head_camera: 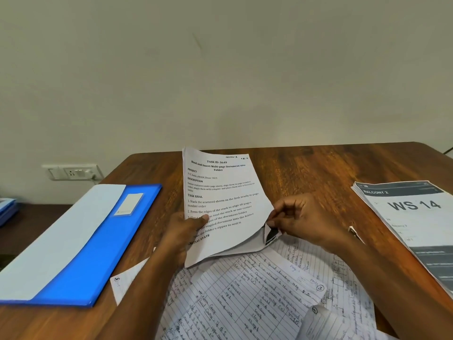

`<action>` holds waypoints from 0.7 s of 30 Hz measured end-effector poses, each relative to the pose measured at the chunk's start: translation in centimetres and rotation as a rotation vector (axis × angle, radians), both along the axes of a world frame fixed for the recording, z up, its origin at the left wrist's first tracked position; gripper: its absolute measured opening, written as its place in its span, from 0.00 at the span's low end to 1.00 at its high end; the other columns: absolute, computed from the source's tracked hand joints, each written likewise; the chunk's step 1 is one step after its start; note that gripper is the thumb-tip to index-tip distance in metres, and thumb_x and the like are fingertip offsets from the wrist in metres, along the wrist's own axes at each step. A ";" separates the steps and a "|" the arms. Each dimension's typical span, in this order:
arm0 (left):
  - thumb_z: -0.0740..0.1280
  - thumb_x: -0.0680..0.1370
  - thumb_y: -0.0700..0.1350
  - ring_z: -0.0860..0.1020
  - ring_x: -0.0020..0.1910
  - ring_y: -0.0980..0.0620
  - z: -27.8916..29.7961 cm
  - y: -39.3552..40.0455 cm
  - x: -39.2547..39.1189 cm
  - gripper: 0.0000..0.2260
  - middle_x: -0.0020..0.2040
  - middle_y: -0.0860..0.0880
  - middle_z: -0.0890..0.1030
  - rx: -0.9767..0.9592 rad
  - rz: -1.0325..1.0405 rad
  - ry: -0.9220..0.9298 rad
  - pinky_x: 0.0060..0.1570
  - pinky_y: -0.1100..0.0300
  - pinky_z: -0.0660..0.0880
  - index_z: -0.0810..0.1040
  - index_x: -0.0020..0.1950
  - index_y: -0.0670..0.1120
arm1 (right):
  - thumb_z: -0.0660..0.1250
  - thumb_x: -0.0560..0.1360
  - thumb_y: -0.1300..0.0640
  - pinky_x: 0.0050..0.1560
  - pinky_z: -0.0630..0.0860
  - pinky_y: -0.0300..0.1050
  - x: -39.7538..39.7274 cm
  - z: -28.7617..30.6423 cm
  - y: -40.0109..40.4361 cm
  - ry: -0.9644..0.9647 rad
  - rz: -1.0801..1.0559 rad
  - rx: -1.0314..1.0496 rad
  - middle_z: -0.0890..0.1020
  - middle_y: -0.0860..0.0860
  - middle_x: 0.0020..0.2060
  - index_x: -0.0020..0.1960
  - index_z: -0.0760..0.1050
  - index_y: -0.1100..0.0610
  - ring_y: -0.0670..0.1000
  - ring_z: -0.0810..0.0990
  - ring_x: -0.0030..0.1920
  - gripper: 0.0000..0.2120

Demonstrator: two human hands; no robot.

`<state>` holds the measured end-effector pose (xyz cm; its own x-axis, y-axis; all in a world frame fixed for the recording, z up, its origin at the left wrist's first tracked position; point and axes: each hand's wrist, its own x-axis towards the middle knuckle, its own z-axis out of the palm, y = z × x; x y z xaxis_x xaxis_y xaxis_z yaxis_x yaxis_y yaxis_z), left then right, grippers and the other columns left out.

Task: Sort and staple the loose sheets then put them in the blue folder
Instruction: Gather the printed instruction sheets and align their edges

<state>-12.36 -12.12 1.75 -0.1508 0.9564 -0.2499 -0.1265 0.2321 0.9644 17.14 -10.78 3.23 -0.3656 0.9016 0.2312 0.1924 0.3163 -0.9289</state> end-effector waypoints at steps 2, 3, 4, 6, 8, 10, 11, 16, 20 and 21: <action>0.71 0.79 0.34 0.88 0.38 0.49 0.0 0.0 0.0 0.12 0.46 0.45 0.89 -0.002 0.009 -0.007 0.32 0.59 0.82 0.80 0.63 0.35 | 0.76 0.72 0.73 0.50 0.85 0.48 0.3 -0.2 0.3 -0.020 0.028 0.030 0.88 0.54 0.47 0.49 0.87 0.60 0.54 0.88 0.48 0.11; 0.71 0.79 0.34 0.88 0.38 0.49 0.0 0.0 0.1 0.12 0.46 0.45 0.89 -0.001 0.009 -0.010 0.32 0.60 0.82 0.80 0.63 0.35 | 0.75 0.73 0.74 0.53 0.85 0.50 0.4 -0.3 0.4 -0.028 0.038 0.036 0.88 0.53 0.49 0.49 0.87 0.59 0.55 0.88 0.49 0.12; 0.71 0.79 0.34 0.88 0.38 0.49 0.0 0.0 0.1 0.12 0.46 0.45 0.89 -0.001 0.008 -0.013 0.32 0.60 0.82 0.80 0.63 0.35 | 0.74 0.73 0.75 0.54 0.85 0.52 0.4 -0.3 0.4 -0.040 0.040 0.035 0.87 0.53 0.50 0.49 0.87 0.58 0.55 0.88 0.50 0.14; 0.71 0.79 0.34 0.88 0.38 0.48 0.0 0.0 0.1 0.12 0.46 0.45 0.89 -0.002 0.011 -0.015 0.32 0.60 0.82 0.80 0.62 0.35 | 0.75 0.71 0.75 0.54 0.86 0.53 0.3 -0.3 0.3 -0.088 0.036 0.063 0.87 0.51 0.50 0.48 0.88 0.57 0.53 0.88 0.50 0.15; 0.71 0.80 0.34 0.88 0.38 0.48 0.0 0.0 0.0 0.12 0.45 0.45 0.89 0.000 0.012 -0.013 0.32 0.59 0.82 0.80 0.62 0.35 | 0.77 0.70 0.74 0.53 0.86 0.51 0.1 -0.4 0.2 -0.149 0.029 0.129 0.86 0.49 0.49 0.48 0.88 0.57 0.50 0.87 0.50 0.15; 0.71 0.80 0.33 0.88 0.38 0.48 0.0 0.0 0.1 0.11 0.45 0.44 0.89 0.000 0.008 -0.006 0.31 0.60 0.81 0.80 0.62 0.35 | 0.79 0.69 0.71 0.53 0.86 0.52 0.0 -0.7 0.3 -0.192 0.036 0.156 0.86 0.48 0.49 0.49 0.88 0.55 0.50 0.86 0.50 0.15; 0.71 0.80 0.33 0.88 0.38 0.48 0.0 0.0 0.0 0.11 0.45 0.44 0.89 0.000 0.006 -0.004 0.31 0.59 0.81 0.80 0.62 0.35 | 0.79 0.70 0.70 0.52 0.86 0.53 0.1 -0.8 0.4 -0.204 0.041 0.155 0.85 0.48 0.49 0.50 0.88 0.54 0.51 0.86 0.50 0.14; 0.71 0.79 0.34 0.88 0.44 0.44 -0.3 0.2 -0.2 0.11 0.52 0.40 0.88 -0.001 0.002 -0.003 0.39 0.53 0.83 0.81 0.62 0.37 | 0.78 0.72 0.66 0.53 0.85 0.53 0.5 -0.5 0.6 -0.158 0.071 0.150 0.84 0.52 0.49 0.51 0.88 0.56 0.54 0.86 0.51 0.09; 0.71 0.80 0.34 0.88 0.46 0.42 -0.4 0.3 -0.3 0.11 0.51 0.42 0.88 0.004 0.011 -0.050 0.44 0.49 0.84 0.80 0.62 0.38 | 0.78 0.73 0.62 0.53 0.84 0.58 1.3 0.3 0.6 -0.155 0.083 0.110 0.85 0.51 0.49 0.49 0.87 0.57 0.55 0.85 0.50 0.05; 0.71 0.80 0.34 0.88 0.47 0.42 -0.4 0.3 -0.3 0.11 0.51 0.42 0.88 0.006 0.017 -0.050 0.47 0.47 0.84 0.80 0.62 0.38 | 0.79 0.73 0.59 0.54 0.83 0.61 1.5 0.4 0.6 -0.170 0.093 0.113 0.84 0.51 0.50 0.49 0.87 0.56 0.57 0.85 0.51 0.05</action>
<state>-12.67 -11.80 1.32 -0.1543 0.9553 -0.2521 -0.1781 0.2241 0.9582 18.68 -10.18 3.63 -0.4884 0.8340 0.2568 0.3079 0.4401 -0.8435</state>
